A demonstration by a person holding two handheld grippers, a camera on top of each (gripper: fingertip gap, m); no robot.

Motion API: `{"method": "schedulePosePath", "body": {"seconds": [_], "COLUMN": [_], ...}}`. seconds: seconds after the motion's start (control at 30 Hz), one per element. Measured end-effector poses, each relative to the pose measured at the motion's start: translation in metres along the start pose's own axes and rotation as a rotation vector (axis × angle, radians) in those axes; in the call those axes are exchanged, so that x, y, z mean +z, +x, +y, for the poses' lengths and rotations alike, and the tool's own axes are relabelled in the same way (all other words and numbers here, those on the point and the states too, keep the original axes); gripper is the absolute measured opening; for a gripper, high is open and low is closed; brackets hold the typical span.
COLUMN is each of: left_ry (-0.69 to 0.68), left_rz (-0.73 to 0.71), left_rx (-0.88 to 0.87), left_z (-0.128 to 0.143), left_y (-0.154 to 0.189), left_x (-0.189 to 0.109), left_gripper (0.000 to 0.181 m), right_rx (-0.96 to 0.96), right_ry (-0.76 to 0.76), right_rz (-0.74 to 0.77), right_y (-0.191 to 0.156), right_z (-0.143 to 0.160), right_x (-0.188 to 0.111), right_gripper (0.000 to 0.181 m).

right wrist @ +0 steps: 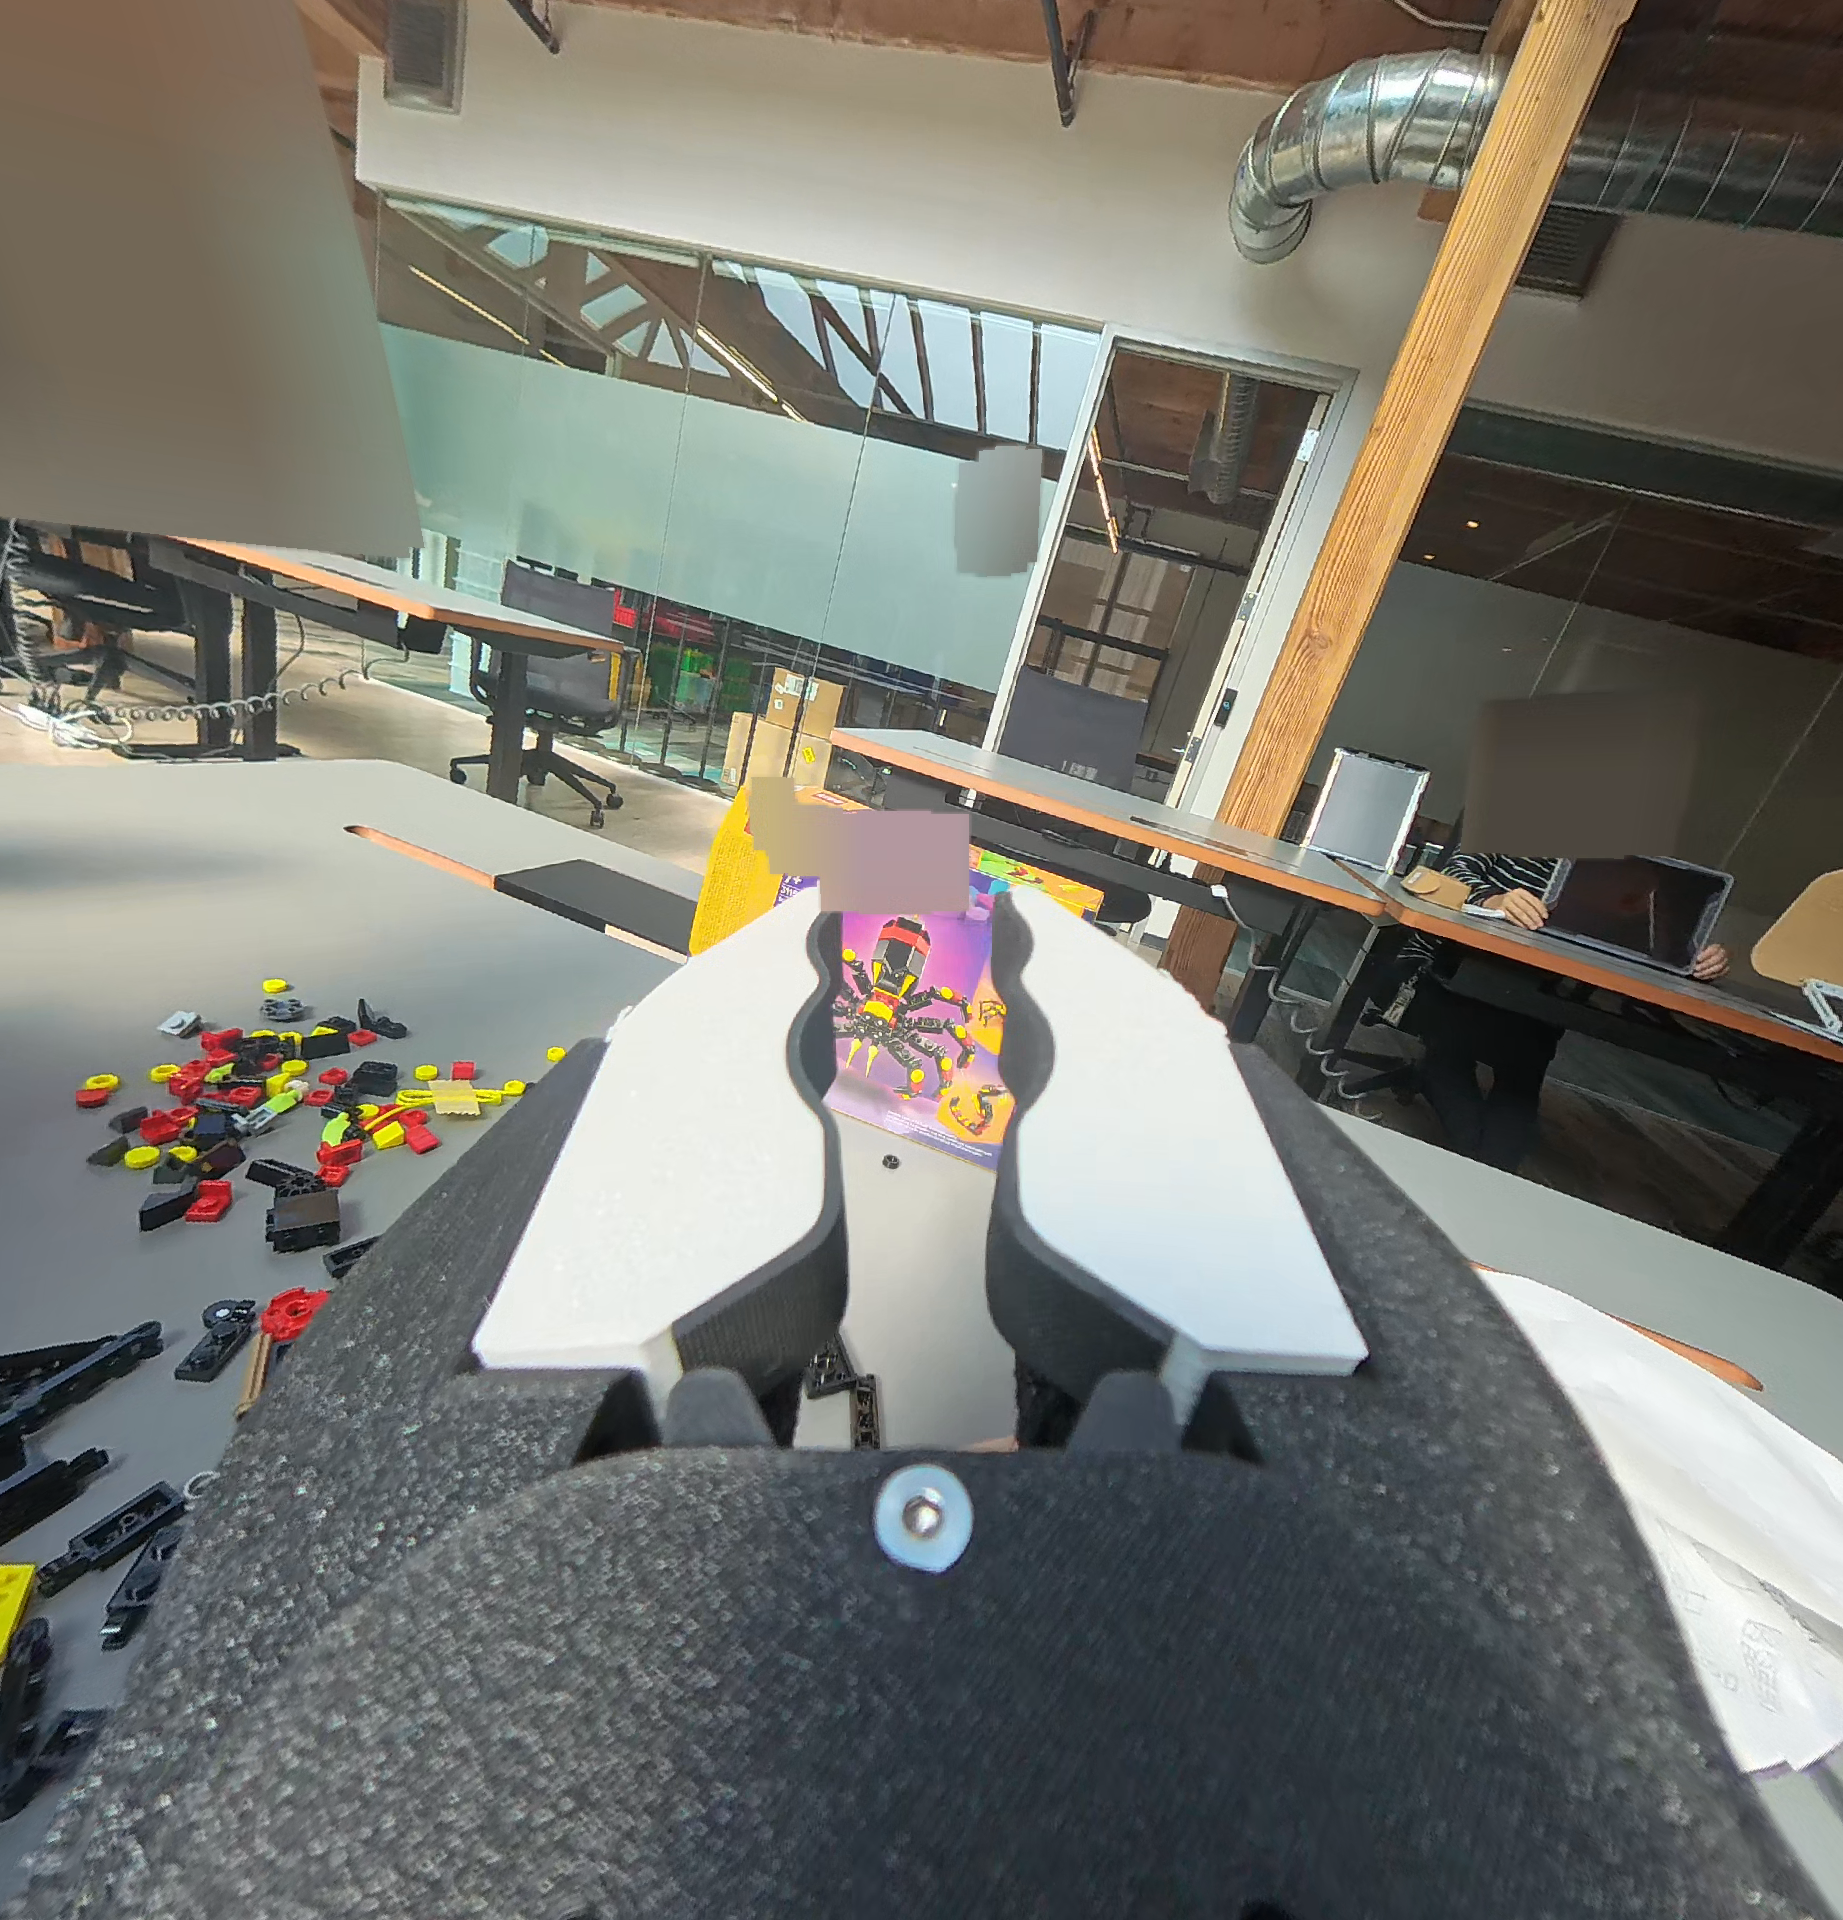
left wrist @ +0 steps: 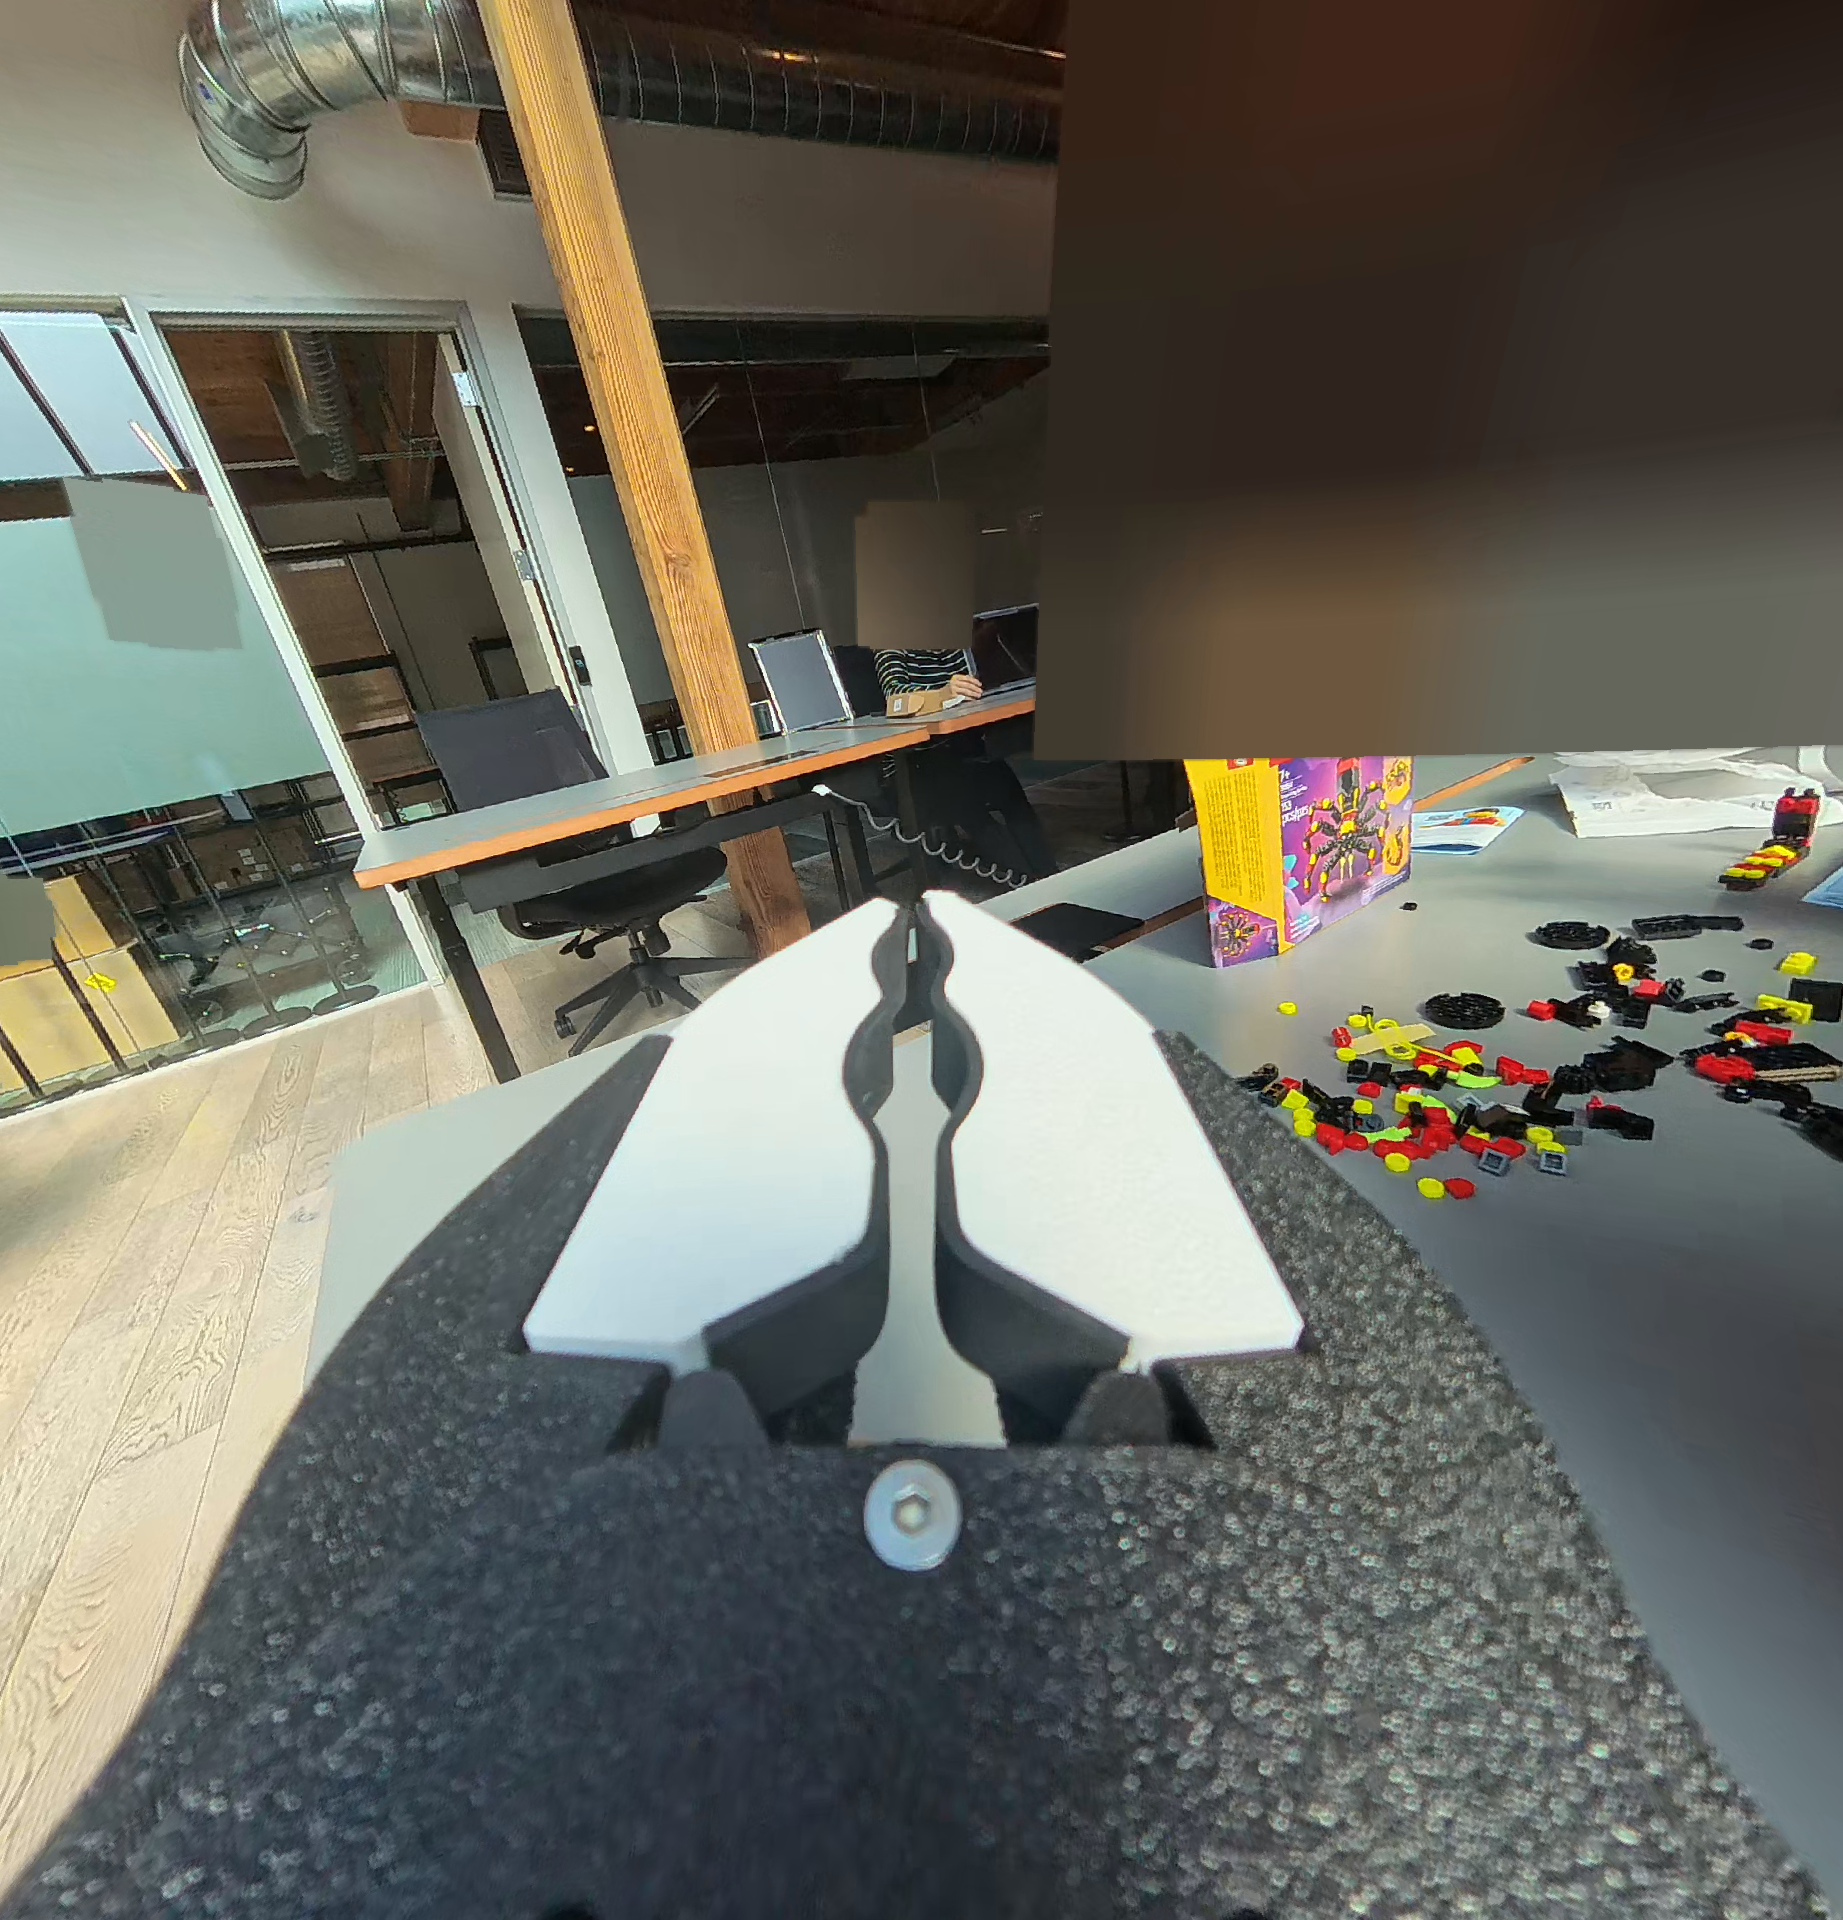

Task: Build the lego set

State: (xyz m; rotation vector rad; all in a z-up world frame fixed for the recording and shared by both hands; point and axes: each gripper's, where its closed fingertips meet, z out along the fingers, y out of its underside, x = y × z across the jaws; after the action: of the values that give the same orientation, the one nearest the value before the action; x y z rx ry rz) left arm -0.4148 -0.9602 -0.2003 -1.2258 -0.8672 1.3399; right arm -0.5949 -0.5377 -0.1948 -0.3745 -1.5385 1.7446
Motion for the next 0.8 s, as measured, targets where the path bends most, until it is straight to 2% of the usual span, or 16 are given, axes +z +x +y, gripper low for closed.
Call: {"method": "schedulePosePath", "body": {"seconds": [0.13, 0.27, 0.37, 0.47, 0.57, 0.67, 0.73, 0.8], "left_ry": [0.001, 0.018, 0.065, 0.046, -0.035, -0.088, -0.108, -0.116], "left_rz": [-0.012, -0.054, -0.026, 0.025, 0.080, 0.135, 0.230, 0.349], "left_rx": [0.024, 0.065, 0.016, 0.043, 0.192, 0.277, 0.268, 0.220], "left_z": [-0.002, -0.015, -0.050, -0.094, -0.136, -0.169, -0.179, -0.179], "left_y": [-0.001, -0.009, -0.006, 0.013, 0.052, 0.108, 0.159, 0.218], "left_x": [-0.001, -0.005, -0.008, -0.004, 0.008, 0.024, 0.037, 0.049], "left_gripper": [0.001, 0.001, 0.001, 0.003, 0.009, 0.013, 0.015, 0.016], "right_rx": [-0.002, -0.043, -0.072, -0.079, -0.060, -0.052, -0.039, -0.010], "right_ry": [0.057, 0.158, 0.188, 0.199, 0.211, 0.208, 0.194, 0.167], "right_rz": [0.070, 0.169, 0.234, 0.308, 0.350, 0.349, 0.319, 0.254], "right_y": [0.017, 0.042, 0.066, 0.094, 0.122, 0.148, 0.163, 0.172], "right_z": [-0.021, -0.075, -0.103, -0.116, -0.120, -0.119, -0.117, -0.114], "right_x": [-0.009, -0.044, -0.086, -0.134, -0.176, -0.203, -0.210, -0.212], "right_gripper": [0.027, 0.026, 0.027, 0.026, 0.026, 0.022, 0.017, 0.013]}}
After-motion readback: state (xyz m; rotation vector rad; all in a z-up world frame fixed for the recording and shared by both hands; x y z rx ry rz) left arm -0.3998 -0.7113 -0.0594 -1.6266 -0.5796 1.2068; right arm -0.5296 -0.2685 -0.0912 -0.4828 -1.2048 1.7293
